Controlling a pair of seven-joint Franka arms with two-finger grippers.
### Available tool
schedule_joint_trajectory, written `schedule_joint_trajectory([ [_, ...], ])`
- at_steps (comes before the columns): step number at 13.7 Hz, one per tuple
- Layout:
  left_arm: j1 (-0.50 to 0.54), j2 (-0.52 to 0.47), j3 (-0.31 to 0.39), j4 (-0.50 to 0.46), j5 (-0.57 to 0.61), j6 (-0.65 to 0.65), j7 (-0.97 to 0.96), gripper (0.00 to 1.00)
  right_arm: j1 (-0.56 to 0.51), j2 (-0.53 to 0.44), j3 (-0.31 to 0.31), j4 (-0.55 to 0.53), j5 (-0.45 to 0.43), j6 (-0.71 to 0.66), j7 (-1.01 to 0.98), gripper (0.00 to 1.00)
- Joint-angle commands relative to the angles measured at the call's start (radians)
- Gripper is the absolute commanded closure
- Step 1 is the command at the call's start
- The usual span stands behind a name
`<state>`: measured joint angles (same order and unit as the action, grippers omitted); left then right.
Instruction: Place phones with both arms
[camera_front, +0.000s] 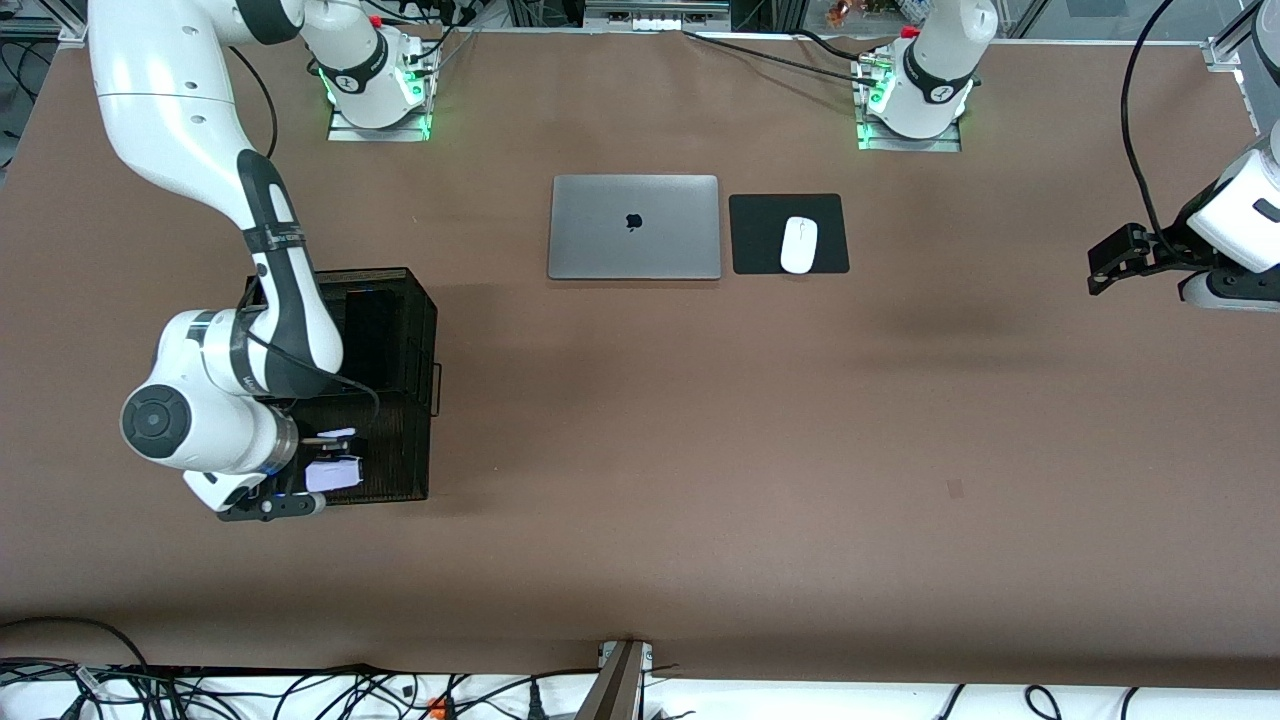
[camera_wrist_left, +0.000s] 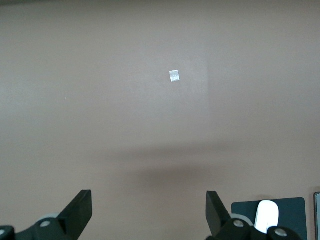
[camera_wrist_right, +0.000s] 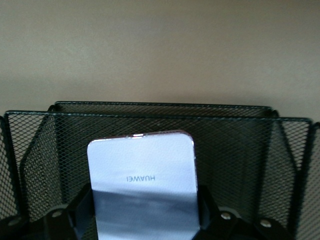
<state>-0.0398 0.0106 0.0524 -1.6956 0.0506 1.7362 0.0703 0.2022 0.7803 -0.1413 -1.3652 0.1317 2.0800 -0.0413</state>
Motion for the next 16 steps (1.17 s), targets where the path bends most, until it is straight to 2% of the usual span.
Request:
schedule_joint_trajectory([
  [1,0.0,0.012,0.004,0.025,-0.02,-0.007,0.003,0.0,-0.004,-0.041,0.003,-0.034,0.017,0.011,0.03,0.0],
  [4,0.0,0.012,0.006,0.025,-0.02,-0.007,0.003,0.0,-0.009,-0.061,-0.003,0.023,0.016,-0.024,0.031,0.0],
  [7,0.0,0.012,0.004,0.025,-0.02,-0.007,0.005,0.0,-0.014,-0.145,-0.007,0.026,0.005,-0.159,0.031,0.0],
  [10,0.0,0.012,0.006,0.025,-0.02,-0.009,0.005,0.0,-0.012,-0.272,-0.04,0.015,-0.003,-0.369,0.032,0.0],
  [13,0.001,0.012,0.006,0.025,-0.02,-0.009,0.005,0.0,-0.012,-0.464,-0.064,-0.104,-0.036,-0.448,0.034,0.0],
  [16,0.001,0.014,0.007,0.025,-0.02,-0.01,0.006,0.0,-0.045,-0.659,-0.057,-0.25,-0.136,-0.463,0.04,0.0],
])
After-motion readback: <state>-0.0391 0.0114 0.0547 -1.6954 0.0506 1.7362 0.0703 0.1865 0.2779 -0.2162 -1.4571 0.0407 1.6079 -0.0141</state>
